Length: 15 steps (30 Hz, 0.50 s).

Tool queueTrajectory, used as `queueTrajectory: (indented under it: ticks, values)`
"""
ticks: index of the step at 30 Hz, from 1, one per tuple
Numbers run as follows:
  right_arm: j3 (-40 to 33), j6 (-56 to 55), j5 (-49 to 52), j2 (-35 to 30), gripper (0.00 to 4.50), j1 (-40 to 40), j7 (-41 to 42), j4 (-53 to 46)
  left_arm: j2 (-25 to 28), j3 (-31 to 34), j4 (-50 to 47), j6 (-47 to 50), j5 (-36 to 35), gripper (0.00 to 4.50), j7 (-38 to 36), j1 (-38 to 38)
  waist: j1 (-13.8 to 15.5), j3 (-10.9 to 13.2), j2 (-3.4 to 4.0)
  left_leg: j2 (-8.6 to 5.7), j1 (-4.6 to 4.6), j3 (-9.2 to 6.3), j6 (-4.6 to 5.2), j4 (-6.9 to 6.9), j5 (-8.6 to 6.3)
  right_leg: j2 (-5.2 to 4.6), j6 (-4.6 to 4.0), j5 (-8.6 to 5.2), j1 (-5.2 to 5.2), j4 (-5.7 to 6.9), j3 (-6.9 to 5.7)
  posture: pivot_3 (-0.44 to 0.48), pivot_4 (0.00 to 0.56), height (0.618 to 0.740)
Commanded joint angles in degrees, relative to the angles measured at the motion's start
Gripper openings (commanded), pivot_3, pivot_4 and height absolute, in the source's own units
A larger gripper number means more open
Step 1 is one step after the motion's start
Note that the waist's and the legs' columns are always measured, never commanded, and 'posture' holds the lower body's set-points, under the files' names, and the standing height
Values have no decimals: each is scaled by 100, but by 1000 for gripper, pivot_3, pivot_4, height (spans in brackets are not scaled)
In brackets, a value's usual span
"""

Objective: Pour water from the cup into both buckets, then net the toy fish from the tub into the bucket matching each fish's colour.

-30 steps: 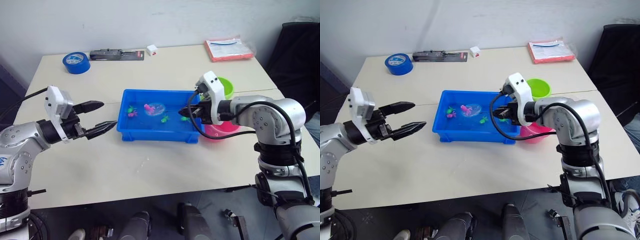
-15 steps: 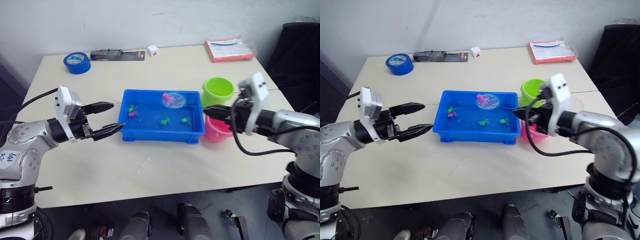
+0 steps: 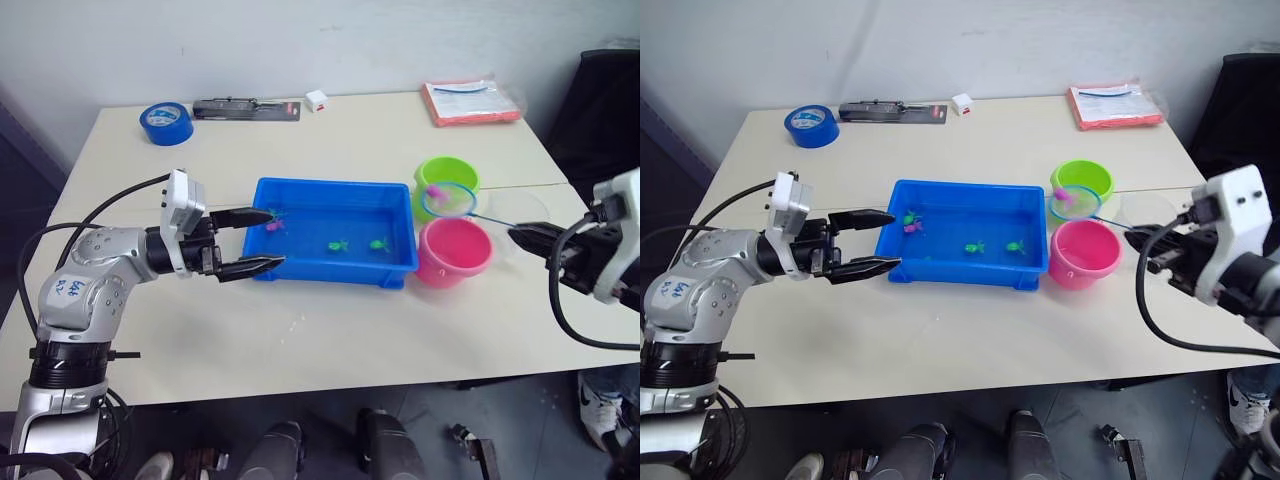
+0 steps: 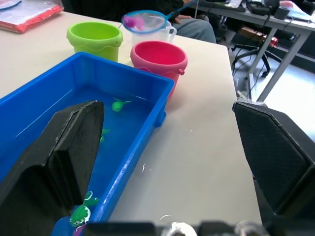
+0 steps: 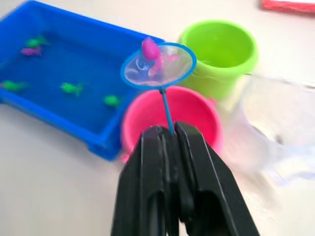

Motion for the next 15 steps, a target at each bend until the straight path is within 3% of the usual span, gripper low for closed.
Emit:
queueTrajectory:
  ticks: [1, 15]
  values:
    - [-290, -542, -312, -380, 794, 595, 38, -462, -29, -43, 270, -232, 117, 4500, -206, -278, 1, 0, 0, 0, 0, 0, 0, 2, 0, 0, 0, 0, 2, 0, 0, 0, 150, 740]
    - [623, -3288, -2658, -1592, 794, 2501, -32, -1052, -306, -296, 1155, -659, 455, 4500, -709, -862, -9, 0, -1, 0, 7, 9, 0, 5, 0, 3, 2, 1, 4, -14, 5, 0, 150, 740]
